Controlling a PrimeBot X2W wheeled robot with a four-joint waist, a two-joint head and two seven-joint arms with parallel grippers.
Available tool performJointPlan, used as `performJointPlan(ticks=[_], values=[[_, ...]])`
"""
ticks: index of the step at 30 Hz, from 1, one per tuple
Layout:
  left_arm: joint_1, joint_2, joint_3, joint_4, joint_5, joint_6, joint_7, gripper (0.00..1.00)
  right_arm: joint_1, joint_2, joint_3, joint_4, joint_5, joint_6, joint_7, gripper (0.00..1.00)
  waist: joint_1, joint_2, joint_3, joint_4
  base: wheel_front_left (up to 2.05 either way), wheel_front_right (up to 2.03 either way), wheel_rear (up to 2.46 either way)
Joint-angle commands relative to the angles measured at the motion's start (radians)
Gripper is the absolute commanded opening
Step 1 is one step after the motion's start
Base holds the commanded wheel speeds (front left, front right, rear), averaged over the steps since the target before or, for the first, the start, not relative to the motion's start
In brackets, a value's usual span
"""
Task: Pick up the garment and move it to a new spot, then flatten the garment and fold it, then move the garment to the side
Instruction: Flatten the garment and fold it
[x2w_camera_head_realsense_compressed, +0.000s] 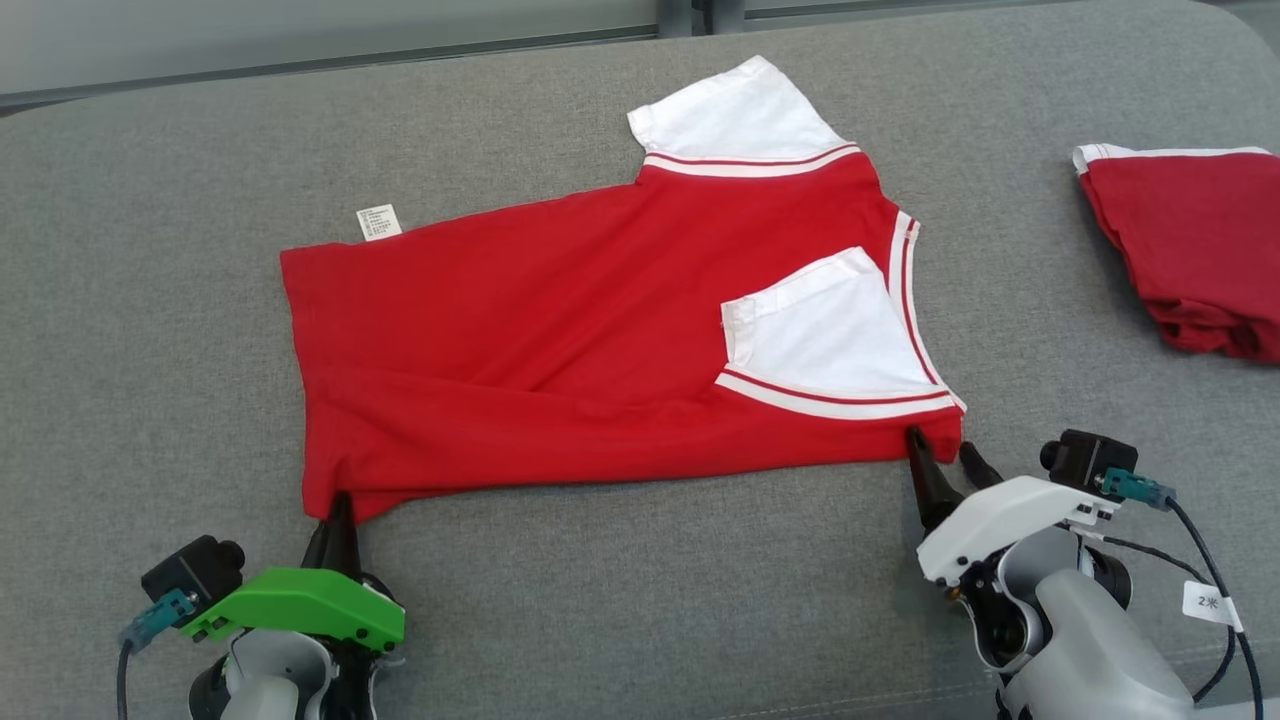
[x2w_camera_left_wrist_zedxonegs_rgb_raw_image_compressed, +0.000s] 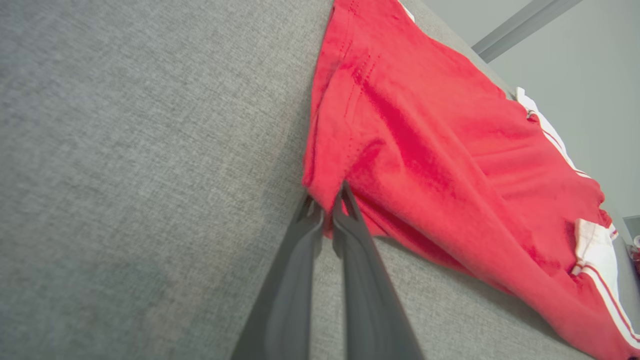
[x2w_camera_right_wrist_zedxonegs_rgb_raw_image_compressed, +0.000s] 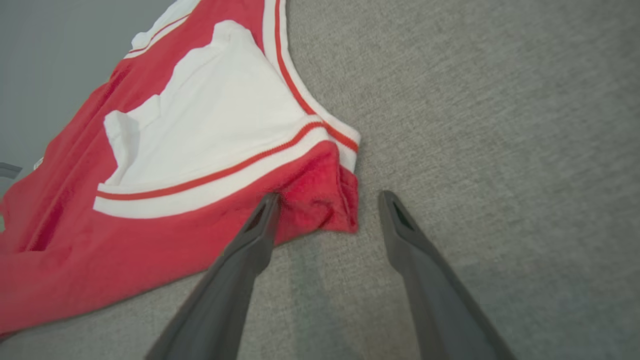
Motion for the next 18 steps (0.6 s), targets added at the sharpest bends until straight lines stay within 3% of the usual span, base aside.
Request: performJointPlan(ticks=[1, 2, 4, 5, 11, 18], values=[[-0.009, 0.004, -0.001, -0.001, 0.008, 0.003, 0.000, 0.00, -0.018, -0.002, 0.010, 0.030, 0.017, 0.000, -0.004, 0.83, 0.0000, -0.0001, 0.004, 0.006, 0.00, 0.00, 0.00], [-0.013, 0.003, -0.004, -0.001, 0.008, 0.003, 0.000, 0.00, -0.032, -0.002, 0.016, 0.049, 0.023, 0.000, -0.008, 0.47, 0.0000, -0.0001, 0.004, 0.007, 0.00, 0.00, 0.00], [-0.016, 0.002, -0.010, 0.001, 0.008, 0.002, -0.001, 0.00, -0.057, -0.002, 0.024, 0.082, 0.028, 0.000, -0.022, 0.26, 0.0000, -0.0001, 0.004, 0.009, 0.00, 0.00, 0.00], [-0.018, 0.001, -0.014, 0.001, 0.013, 0.001, -0.003, 0.00, -0.069, -0.002, 0.026, 0.095, 0.026, 0.000, -0.033, 0.00, 0.0000, -0.0001, 0.004, 0.010, 0.00, 0.00, 0.00], [-0.010, 0.015, -0.039, -0.001, 0.036, -0.011, -0.016, 0.00, -0.101, -0.024, 0.038, 0.095, 0.053, 0.000, -0.085, 0.00, 0.0000, -0.0001, -0.001, 0.012, 0.00, 0.00, 0.00], [0.061, 0.040, -0.076, -0.047, 0.051, -0.044, 0.005, 0.00, 0.005, -0.074, 0.049, -0.010, 0.093, 0.000, -0.087, 0.00, 0.0000, -0.0001, -0.022, 0.016, 0.00, 0.00, 0.00]])
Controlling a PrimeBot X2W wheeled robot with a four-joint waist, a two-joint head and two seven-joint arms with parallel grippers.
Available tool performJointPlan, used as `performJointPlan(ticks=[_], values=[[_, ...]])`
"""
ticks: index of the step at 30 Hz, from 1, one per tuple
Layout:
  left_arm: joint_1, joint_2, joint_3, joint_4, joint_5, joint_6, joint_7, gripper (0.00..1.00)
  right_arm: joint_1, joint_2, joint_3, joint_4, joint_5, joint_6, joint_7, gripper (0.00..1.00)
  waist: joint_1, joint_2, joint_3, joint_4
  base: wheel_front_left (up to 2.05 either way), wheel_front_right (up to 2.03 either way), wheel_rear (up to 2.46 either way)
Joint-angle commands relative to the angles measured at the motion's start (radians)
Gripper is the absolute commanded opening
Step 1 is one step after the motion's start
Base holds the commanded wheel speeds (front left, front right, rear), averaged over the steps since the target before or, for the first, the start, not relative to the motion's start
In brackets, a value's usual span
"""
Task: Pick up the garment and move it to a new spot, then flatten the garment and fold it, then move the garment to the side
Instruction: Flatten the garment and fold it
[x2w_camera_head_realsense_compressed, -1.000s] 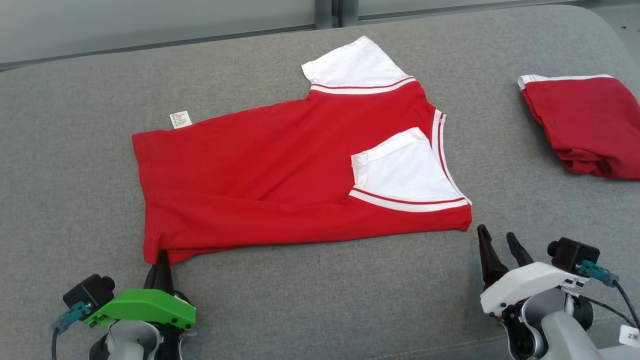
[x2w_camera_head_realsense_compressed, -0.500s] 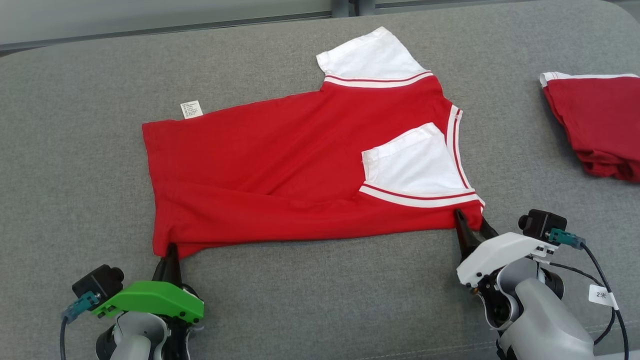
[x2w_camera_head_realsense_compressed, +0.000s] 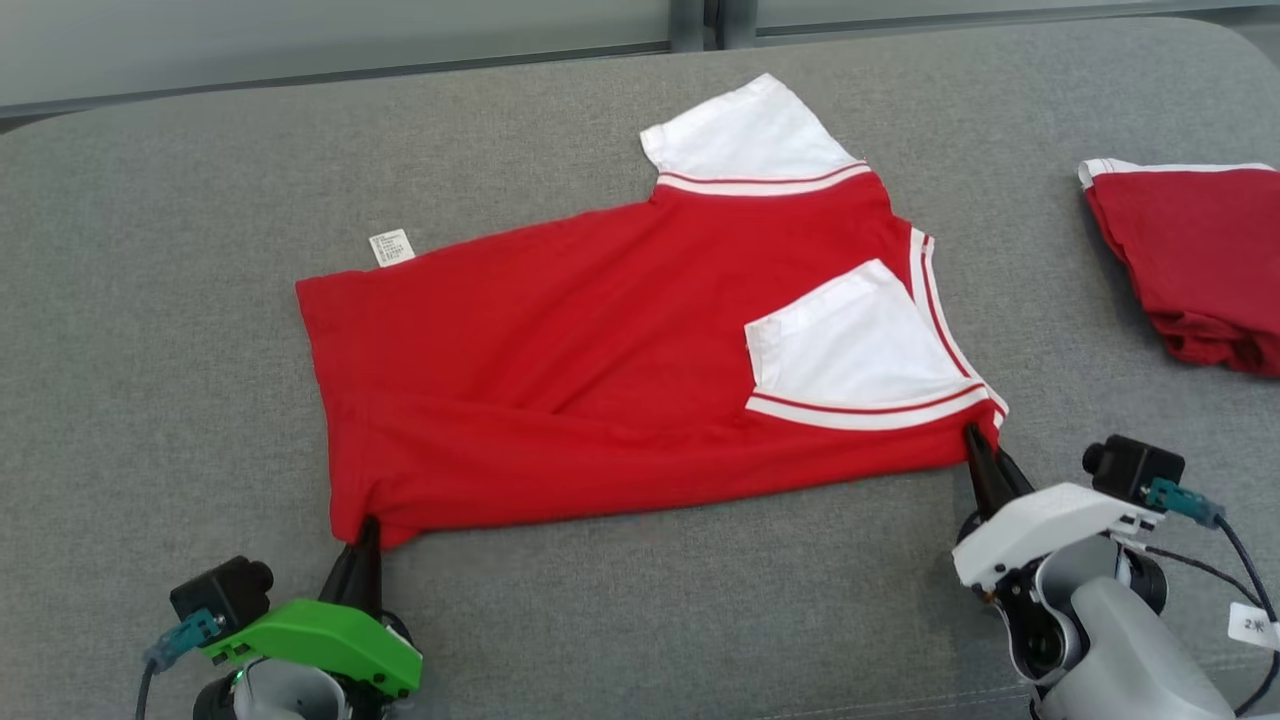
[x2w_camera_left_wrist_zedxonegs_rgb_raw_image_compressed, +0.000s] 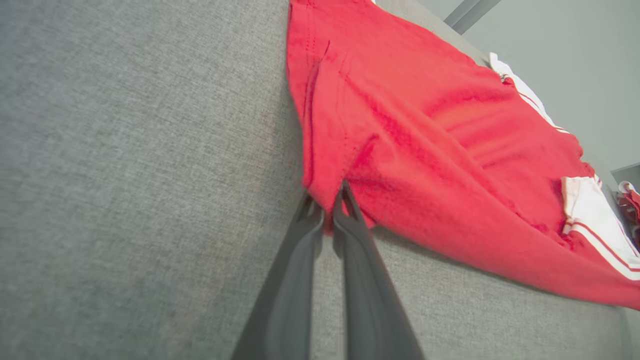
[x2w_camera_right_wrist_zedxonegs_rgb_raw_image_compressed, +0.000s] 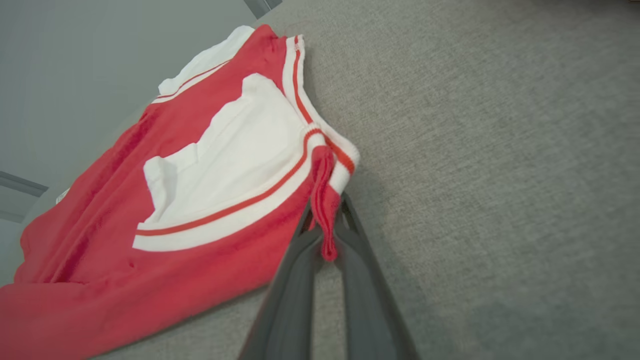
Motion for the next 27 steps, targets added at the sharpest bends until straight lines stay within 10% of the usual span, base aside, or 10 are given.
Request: performJointPlan(ticks=[1, 16, 17, 19, 20, 27], values=[[0.032, 0.020, -0.004, -0.013, 0.010, 0.000, 0.005, 0.00, 0.046, -0.014, 0.001, -0.031, 0.009, 0.000, 0.005, 0.00, 0.0000, -0.0001, -0.009, 0.000, 0.00, 0.00, 0.00], [0.216, 0.060, -0.045, -0.138, 0.022, 0.059, 0.107, 0.00, 0.326, 0.025, -0.106, -0.298, -0.057, 0.000, 0.120, 0.00, 0.0000, -0.0001, -0.066, -0.010, 0.00, 0.00, 0.00], [0.218, 0.058, -0.046, -0.135, 0.021, 0.062, 0.109, 0.15, 0.332, 0.031, -0.117, -0.299, -0.061, 0.000, 0.126, 0.12, 0.0000, -0.0001, -0.068, -0.011, 0.00, 0.00, 0.00], [0.218, 0.054, -0.047, -0.129, 0.020, 0.070, 0.109, 0.98, 0.341, 0.040, -0.133, -0.297, -0.076, 0.000, 0.138, 0.73, 0.0000, -0.0001, -0.071, -0.012, 0.00, 0.00, 0.00], [0.216, 0.054, -0.048, -0.124, 0.023, 0.073, 0.110, 1.00, 0.346, 0.044, -0.140, -0.292, -0.083, 0.000, 0.145, 1.00, 0.0000, -0.0001, -0.072, -0.012, 0.00, 0.00, 0.00], [0.233, 0.083, -0.051, -0.110, 0.040, 0.093, 0.126, 1.00, 0.370, 0.056, -0.181, -0.291, -0.114, 0.000, 0.144, 1.00, 0.0000, -0.0001, -0.081, -0.016, 0.00, 0.00, 0.00]])
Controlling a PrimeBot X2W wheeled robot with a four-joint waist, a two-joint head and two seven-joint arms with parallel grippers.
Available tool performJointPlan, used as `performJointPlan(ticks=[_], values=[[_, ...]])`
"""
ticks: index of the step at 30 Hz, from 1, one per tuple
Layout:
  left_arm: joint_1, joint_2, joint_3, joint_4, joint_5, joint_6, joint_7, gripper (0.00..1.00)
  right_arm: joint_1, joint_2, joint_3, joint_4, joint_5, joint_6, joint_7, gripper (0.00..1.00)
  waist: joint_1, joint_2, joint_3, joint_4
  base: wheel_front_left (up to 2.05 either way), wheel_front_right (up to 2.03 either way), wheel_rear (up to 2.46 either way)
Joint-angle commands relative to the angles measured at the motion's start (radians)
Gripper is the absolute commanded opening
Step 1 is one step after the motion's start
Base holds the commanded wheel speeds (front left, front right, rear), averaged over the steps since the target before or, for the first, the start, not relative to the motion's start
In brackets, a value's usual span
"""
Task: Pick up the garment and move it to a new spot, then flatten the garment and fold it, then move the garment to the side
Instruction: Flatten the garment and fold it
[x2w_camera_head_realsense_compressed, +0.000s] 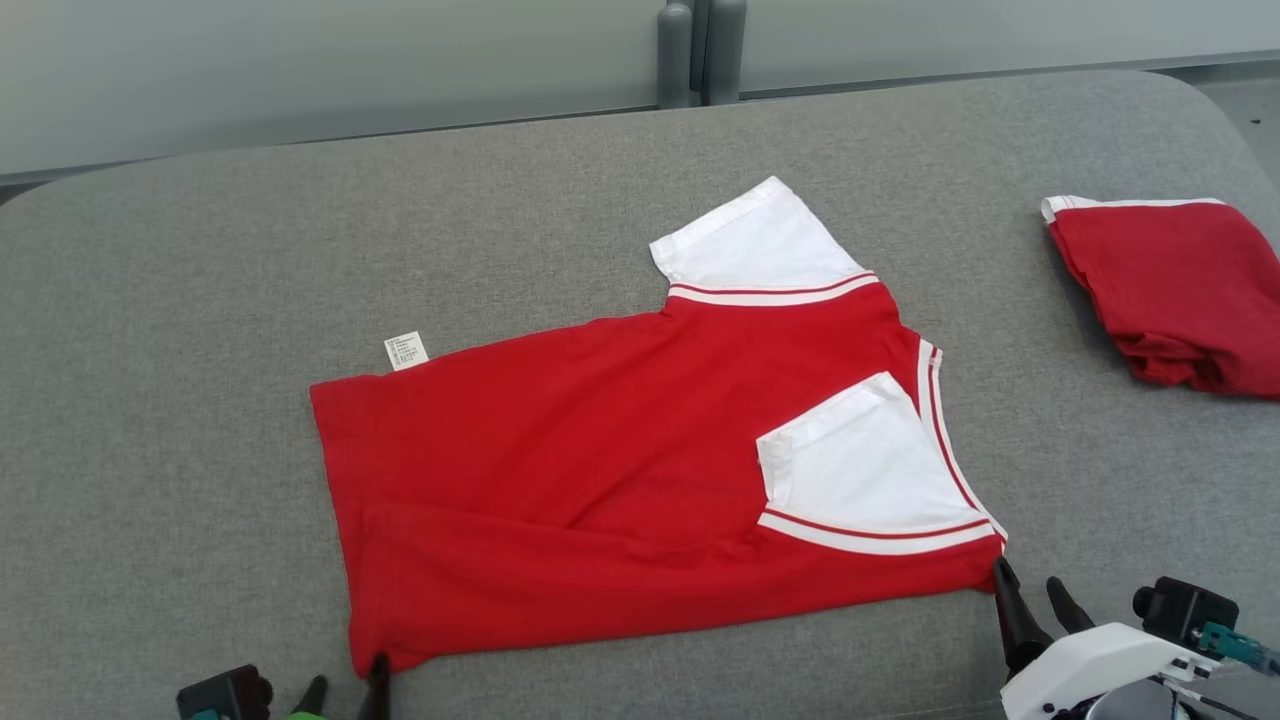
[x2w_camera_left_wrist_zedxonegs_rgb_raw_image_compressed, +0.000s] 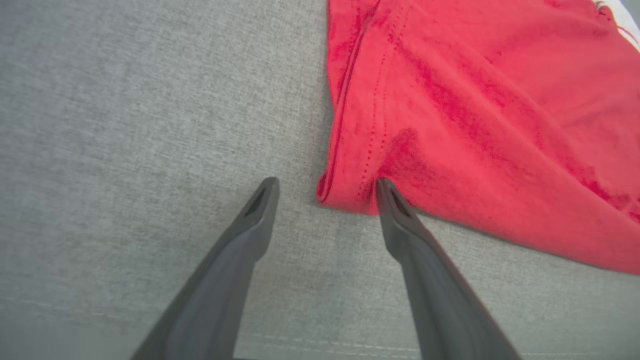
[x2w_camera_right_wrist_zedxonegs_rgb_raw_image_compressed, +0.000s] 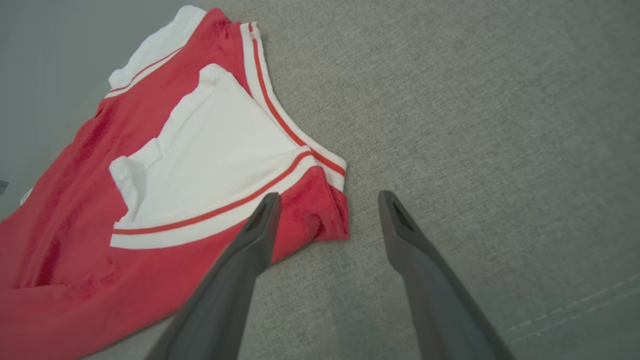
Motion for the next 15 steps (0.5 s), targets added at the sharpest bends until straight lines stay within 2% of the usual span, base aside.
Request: performJointPlan(ticks=[1, 3, 6, 11, 15], values=[[0.019, 0.022, 0.003, -0.001, 0.019, 0.009, 0.002, 1.00, 0.018, -0.003, -0.010, 0.001, -0.008, 0.000, -0.005, 1.00, 0.0000, 0.0000, -0.005, -0.001, 0.00, 0.00, 0.00], [0.015, 0.061, 0.009, -0.013, 0.042, 0.031, 0.008, 1.00, 0.023, -0.002, -0.040, -0.018, -0.032, 0.000, -0.011, 1.00, 0.0000, 0.0000, -0.017, -0.004, 0.00, 0.00, 0.00], [-0.015, 0.102, 0.011, -0.043, 0.065, 0.040, 0.021, 1.00, 0.025, -0.015, -0.061, -0.057, -0.063, 0.000, -0.004, 1.00, 0.0000, 0.0000, -0.027, -0.006, 0.00, 0.00, 0.00], [-0.090, 0.154, -0.014, -0.092, 0.102, 0.036, 0.076, 1.00, 0.013, -0.039, -0.063, -0.150, -0.106, 0.000, 0.025, 1.00, 0.0000, 0.0000, -0.035, -0.011, 0.00, 0.00, 0.00], [-0.187, 0.172, -0.041, -0.098, 0.130, 0.029, 0.126, 1.00, 0.000, -0.060, -0.046, -0.231, -0.111, 0.000, 0.055, 1.00, 0.0000, 0.0000, -0.028, -0.015, 0.00, 0.00, 0.00]])
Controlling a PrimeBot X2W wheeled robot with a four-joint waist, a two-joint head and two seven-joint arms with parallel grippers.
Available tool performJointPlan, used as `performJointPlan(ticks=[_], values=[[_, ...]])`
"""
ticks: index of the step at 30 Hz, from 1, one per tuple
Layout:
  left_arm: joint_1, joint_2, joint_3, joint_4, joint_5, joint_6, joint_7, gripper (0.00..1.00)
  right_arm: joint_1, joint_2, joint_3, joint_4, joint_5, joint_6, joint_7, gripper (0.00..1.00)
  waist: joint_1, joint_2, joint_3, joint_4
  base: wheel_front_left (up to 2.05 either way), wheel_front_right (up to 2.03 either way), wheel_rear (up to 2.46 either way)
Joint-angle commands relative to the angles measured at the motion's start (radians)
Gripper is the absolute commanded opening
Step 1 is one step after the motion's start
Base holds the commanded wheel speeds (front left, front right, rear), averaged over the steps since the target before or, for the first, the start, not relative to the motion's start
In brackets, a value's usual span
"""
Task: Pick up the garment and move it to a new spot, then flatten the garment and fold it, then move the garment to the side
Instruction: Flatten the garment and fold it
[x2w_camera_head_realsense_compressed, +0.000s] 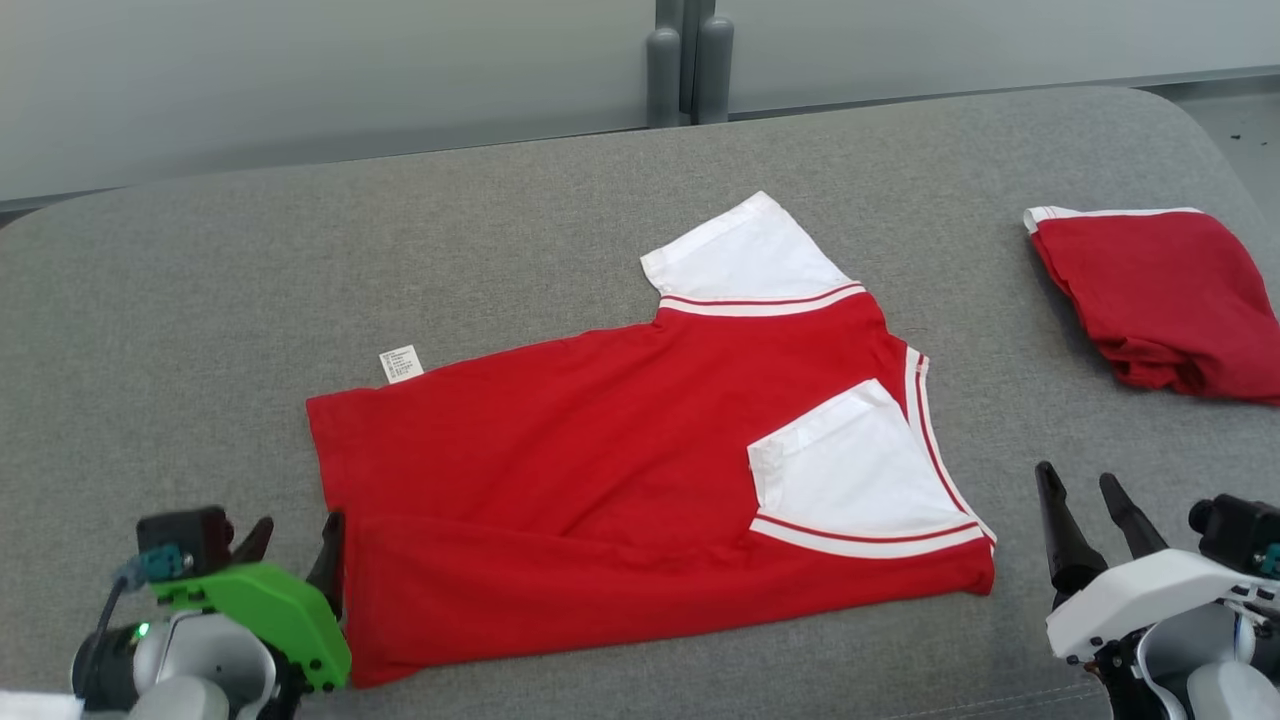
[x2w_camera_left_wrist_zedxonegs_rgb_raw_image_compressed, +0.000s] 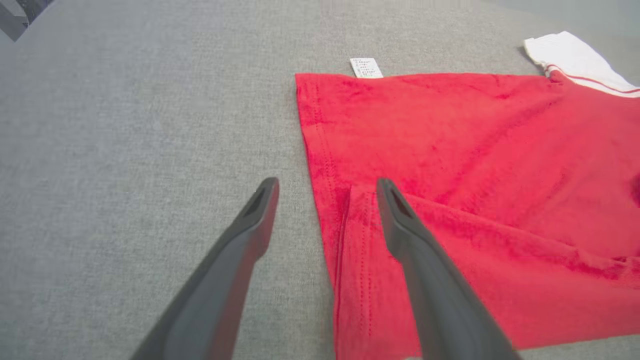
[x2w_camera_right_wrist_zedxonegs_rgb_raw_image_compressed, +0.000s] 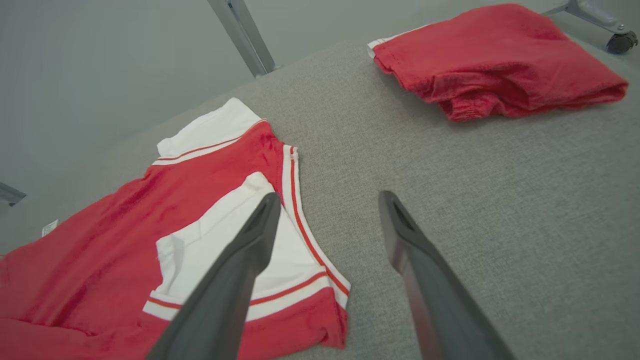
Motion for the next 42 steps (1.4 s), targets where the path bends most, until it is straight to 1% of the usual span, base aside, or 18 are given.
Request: performJointPlan(ticks=[1, 3, 9, 13, 17, 22, 29, 32, 35, 38, 39, 40, 41, 42], values=[[-0.033, 0.010, -0.007, 0.006, 0.014, -0.003, 0.011, 1.00, -0.006, -0.010, 0.008, -0.016, -0.007, 0.000, 0.009, 1.00, 0.0000, 0.0000, 0.006, -0.003, 0.00, 0.00, 0.00], [-0.087, 0.010, -0.020, 0.033, 0.026, -0.007, 0.034, 1.00, -0.023, -0.017, 0.025, -0.050, 0.006, 0.000, 0.023, 1.00, 0.0000, 0.0000, 0.020, -0.010, 0.00, 0.00, 0.00], [-0.249, 0.003, -0.039, 0.163, 0.054, 0.010, 0.084, 1.00, -0.071, -0.048, 0.095, -0.122, 0.026, 0.000, 0.058, 1.00, 0.0000, 0.0000, 0.086, -0.041, 0.00, 0.00, 0.00], [-0.336, 0.002, -0.034, 0.259, 0.056, 0.012, 0.092, 1.00, -0.110, -0.066, 0.143, -0.138, 0.046, 0.000, 0.064, 1.00, 0.0000, 0.0000, 0.135, -0.063, 0.00, 0.00, 0.00], [-0.403, -0.001, -0.031, 0.340, 0.053, 0.003, 0.085, 1.00, -0.145, -0.081, 0.175, -0.136, 0.062, 0.000, 0.055, 1.00, 0.0000, 0.0000, 0.170, -0.076, 0.00, 0.00, 0.00], [-0.455, -0.011, -0.018, 0.417, 0.039, 0.000, 0.055, 1.00, -0.168, -0.092, 0.197, -0.128, 0.072, 0.000, 0.043, 1.00, 0.0000, 0.0000, 0.197, -0.081, 0.00, 0.00, 0.00], [-0.496, -0.011, -0.007, 0.486, 0.029, -0.004, 0.019, 1.00, -0.188, -0.102, 0.211, -0.121, 0.075, 0.000, 0.037, 1.00, 0.0000, 0.0000, 0.213, -0.083, 0.00, 0.00, 0.00], [-0.510, -0.015, -0.009, 0.511, 0.021, -0.014, 0.020, 1.00, -0.197, -0.107, 0.214, -0.121, 0.079, 0.000, 0.036, 1.00, 0.0000, 0.0000, 0.217, -0.082, 0.00, 0.00, 0.00], [-0.522, -0.017, -0.017, 0.526, 0.017, -0.037, 0.028, 1.00, -0.201, -0.111, 0.214, -0.121, 0.082, 0.000, 0.035, 1.00, 0.0000, 0.0000, 0.219, -0.081, 0.00, 0.00, 0.00], [-0.529, -0.022, -0.025, 0.540, 0.014, -0.054, 0.019, 0.98, -0.204, -0.113, 0.214, -0.121, 0.083, 0.000, 0.035, 1.00, 0.0000, 0.0000, 0.223, -0.081, 0.00, 0.00, 0.00], [-0.532, -0.025, -0.027, 0.545, 0.014, -0.057, 0.016, 0.96, -0.208, -0.113, 0.216, -0.121, 0.083, 0.000, 0.037, 1.00, 0.0000, 0.0000, 0.224, -0.081, 0.00, 0.00, 0.00], [-0.536, -0.027, -0.029, 0.549, 0.013, -0.060, 0.012, 0.82, -0.213, -0.114, 0.217, -0.121, 0.084, 0.000, 0.038, 1.00, 0.0000, 0.0000, 0.226, -0.082, 0.00, 0.00, 0.00], [-0.540, -0.030, -0.031, 0.553, 0.013, -0.061, 0.008, 0.53, -0.217, -0.115, 0.220, -0.121, 0.083, 0.000, 0.042, 1.00, 0.0000, 0.0000, 0.228, -0.082, 0.00, 0.00, 0.00], [-0.543, -0.032, -0.032, 0.556, 0.012, -0.062, 0.004, 0.39, -0.221, -0.117, 0.221, -0.121, 0.084, 0.000, 0.043, 1.00, 0.0000, 0.0000, 0.230, -0.082, 0.00, 0.00, 0.00]])
